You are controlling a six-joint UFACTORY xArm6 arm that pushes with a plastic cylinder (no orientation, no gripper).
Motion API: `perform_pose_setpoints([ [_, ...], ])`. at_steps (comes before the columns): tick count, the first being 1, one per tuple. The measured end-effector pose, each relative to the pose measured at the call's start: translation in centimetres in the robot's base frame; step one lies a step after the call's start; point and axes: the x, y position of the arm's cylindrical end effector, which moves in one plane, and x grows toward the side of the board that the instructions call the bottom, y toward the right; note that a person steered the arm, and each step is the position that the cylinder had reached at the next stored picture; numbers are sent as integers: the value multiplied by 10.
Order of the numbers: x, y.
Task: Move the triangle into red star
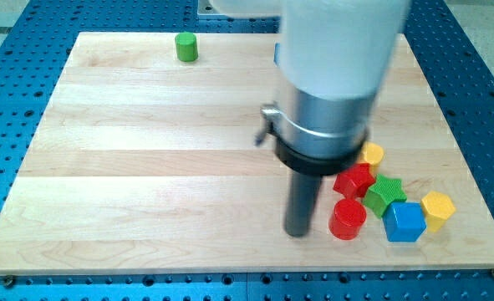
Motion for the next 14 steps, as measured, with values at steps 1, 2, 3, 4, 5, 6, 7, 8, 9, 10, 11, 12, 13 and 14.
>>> perform_pose_setpoints([
  [1,-5,39],
  [2,-8,16],
  [3,-49,-112],
  [4,-146,-127],
  [5,-241,-126],
  [6,-302,-99],
  [7,-334,-61],
  [8,-355,-18],
  [9,-288,24],
  [10,-216,29],
  [11,-222,11],
  [12,-226,-13],
  [13,-166,2],
  [14,-136,20],
])
